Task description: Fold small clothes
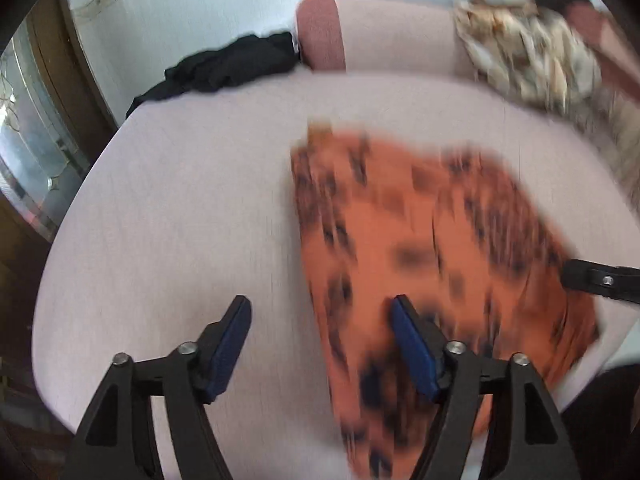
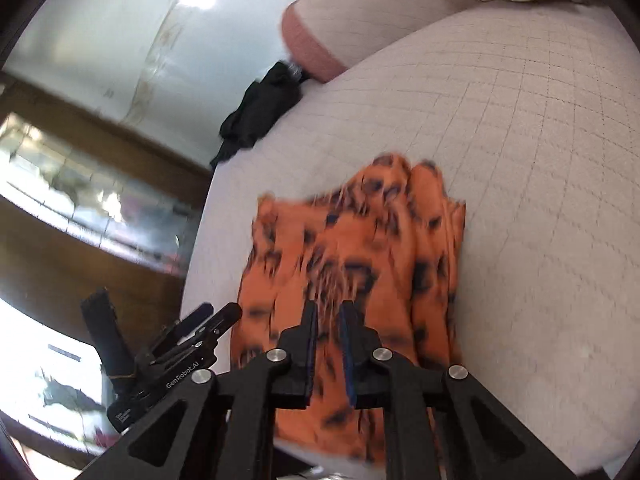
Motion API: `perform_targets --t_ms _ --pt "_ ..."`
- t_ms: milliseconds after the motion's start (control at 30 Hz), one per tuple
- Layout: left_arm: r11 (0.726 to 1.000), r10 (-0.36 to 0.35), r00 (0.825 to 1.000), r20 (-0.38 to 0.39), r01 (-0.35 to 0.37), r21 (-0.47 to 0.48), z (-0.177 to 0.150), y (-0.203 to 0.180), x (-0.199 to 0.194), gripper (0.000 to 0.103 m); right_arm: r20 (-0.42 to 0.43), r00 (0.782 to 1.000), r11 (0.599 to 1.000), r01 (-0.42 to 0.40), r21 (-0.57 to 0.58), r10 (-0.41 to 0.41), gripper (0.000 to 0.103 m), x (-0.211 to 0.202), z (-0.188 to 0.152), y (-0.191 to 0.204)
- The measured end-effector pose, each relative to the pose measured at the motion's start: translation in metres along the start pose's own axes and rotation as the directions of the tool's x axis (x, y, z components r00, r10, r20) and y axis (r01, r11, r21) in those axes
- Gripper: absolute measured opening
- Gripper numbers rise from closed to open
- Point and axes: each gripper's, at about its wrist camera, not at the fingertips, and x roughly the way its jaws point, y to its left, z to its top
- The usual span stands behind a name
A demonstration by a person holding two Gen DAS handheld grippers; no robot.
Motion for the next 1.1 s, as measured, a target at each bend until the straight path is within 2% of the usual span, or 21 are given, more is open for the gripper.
perform_targets --t_ms 33,67,100,133,200,300,400,500,533,567,867,933,1100 --pt "1.0 0.024 0.999 0.023 -0.024 0.0 -0.014 -0.005 -0.004 0.075 -0.035 0.996 0.997 0.076 -0.028 -0.077 0.02 0.009 -0.017 -0.001" --pt "0.999 0.047 0.997 0.061 -0.047 0.005 -0.023 -0.007 -0.012 0.074 -0.08 0.99 0.992 0.116 -0.047 -0.12 0.021 0.018 -0.028 -0.005" --pt "0.997 0.07 0.994 0.079 -0.073 0.026 -0.026 -0.009 -0.025 0.074 -0.11 0.986 0.991 0.118 -0.056 -0.123 0.021 0.027 -0.04 -0.008" --pt "0.995 0.085 0.992 0.096 -0.09 0.048 -0.026 -0.012 -0.039 0.074 -0.086 0.988 0.99 0.127 -0.061 -0.132 0.02 0.024 -0.044 -0.005" --pt "0.995 0.089 0.98 0.175 -0.097 0.035 -0.023 -0.012 -0.078 0.074 -0.065 0.978 0.976 0.188 -0.108 -0.196 0.021 0.007 -0.048 0.013" --pt "0.992 0.12 0.944 0.309 -0.122 -0.011 -0.022 -0.01 -0.141 0.09 0.066 0.976 0.959 0.218 -0.182 -0.209 0.022 -0.032 -0.053 0.044" --pt "0.989 0.146 0.903 0.404 -0.134 -0.056 -0.02 -0.008 -0.184 0.094 0.208 0.954 0.937 0.261 -0.233 -0.214 0.025 -0.07 -0.062 0.069" --pt "0.986 0.168 0.877 0.45 -0.149 -0.077 -0.018 -0.01 -0.208 0.097 0.276 0.938 0.935 0.275 -0.224 -0.21 0.043 -0.092 -0.07 0.085" --pt "0.985 0.172 0.87 0.462 -0.15 -0.083 -0.018 -0.01 -0.215 0.098 0.296 0.931 0.932 0.284 -0.224 -0.213 0.059 -0.095 -0.074 0.092" --pt "0.985 0.173 0.867 0.467 -0.15 -0.086 -0.019 -0.012 -0.219 0.098 0.323 0.923 0.929 0.29 -0.229 -0.208 0.069 -0.102 -0.078 0.097" --pt "0.979 0.204 0.85 0.485 -0.163 -0.125 -0.029 -0.009 -0.237 0.098 0.466 0.863 0.907 0.34 -0.247 -0.196 0.069 -0.14 -0.096 0.134" --pt "0.978 0.207 0.853 0.478 -0.165 -0.128 -0.029 -0.006 -0.236 0.098 0.489 0.848 0.897 0.363 -0.253 -0.205 0.069 -0.145 -0.1 0.139" --pt "0.974 0.22 0.858 0.464 -0.165 -0.158 -0.028 0.002 -0.235 0.098 0.507 0.837 0.883 0.383 -0.271 -0.207 0.069 -0.145 -0.104 0.15"
